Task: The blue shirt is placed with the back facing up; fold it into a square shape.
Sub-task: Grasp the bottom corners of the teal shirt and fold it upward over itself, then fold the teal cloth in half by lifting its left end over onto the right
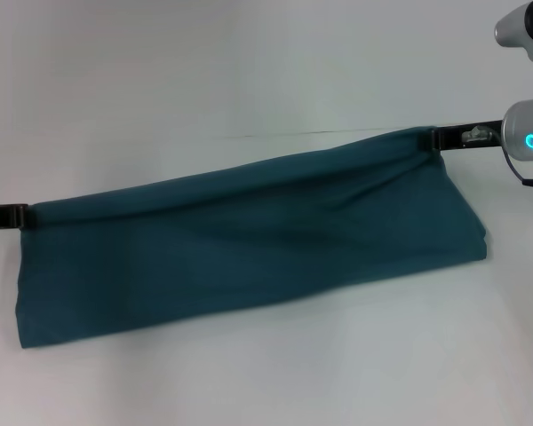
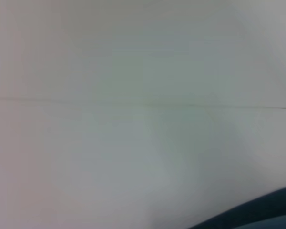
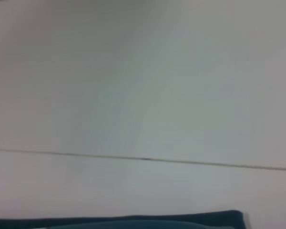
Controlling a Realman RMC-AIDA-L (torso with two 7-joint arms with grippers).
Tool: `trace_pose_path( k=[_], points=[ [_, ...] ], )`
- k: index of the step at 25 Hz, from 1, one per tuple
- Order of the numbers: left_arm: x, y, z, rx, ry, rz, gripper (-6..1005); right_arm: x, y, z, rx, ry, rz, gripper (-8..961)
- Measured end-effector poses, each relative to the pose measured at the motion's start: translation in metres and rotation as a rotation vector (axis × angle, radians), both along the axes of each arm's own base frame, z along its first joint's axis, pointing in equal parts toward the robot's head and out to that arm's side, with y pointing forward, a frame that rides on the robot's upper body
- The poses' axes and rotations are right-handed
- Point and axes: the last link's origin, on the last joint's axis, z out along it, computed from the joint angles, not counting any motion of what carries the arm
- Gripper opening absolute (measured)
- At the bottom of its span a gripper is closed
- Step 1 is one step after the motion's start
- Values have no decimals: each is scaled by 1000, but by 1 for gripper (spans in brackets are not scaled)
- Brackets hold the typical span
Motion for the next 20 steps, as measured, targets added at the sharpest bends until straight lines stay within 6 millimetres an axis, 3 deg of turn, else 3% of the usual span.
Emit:
trace_pose_path(
  k=[9,15,20],
  points=[
    [0,5,-9,17,11,5,34,-1,4,-4,62,13,-7,160],
    [2,8,-8,23,18,-3,334,-3,8,-5,81,10,-6,391],
    [-1,7,-6,23,15,4,544,-1,8,-5,81,9,-9,639]
  ],
)
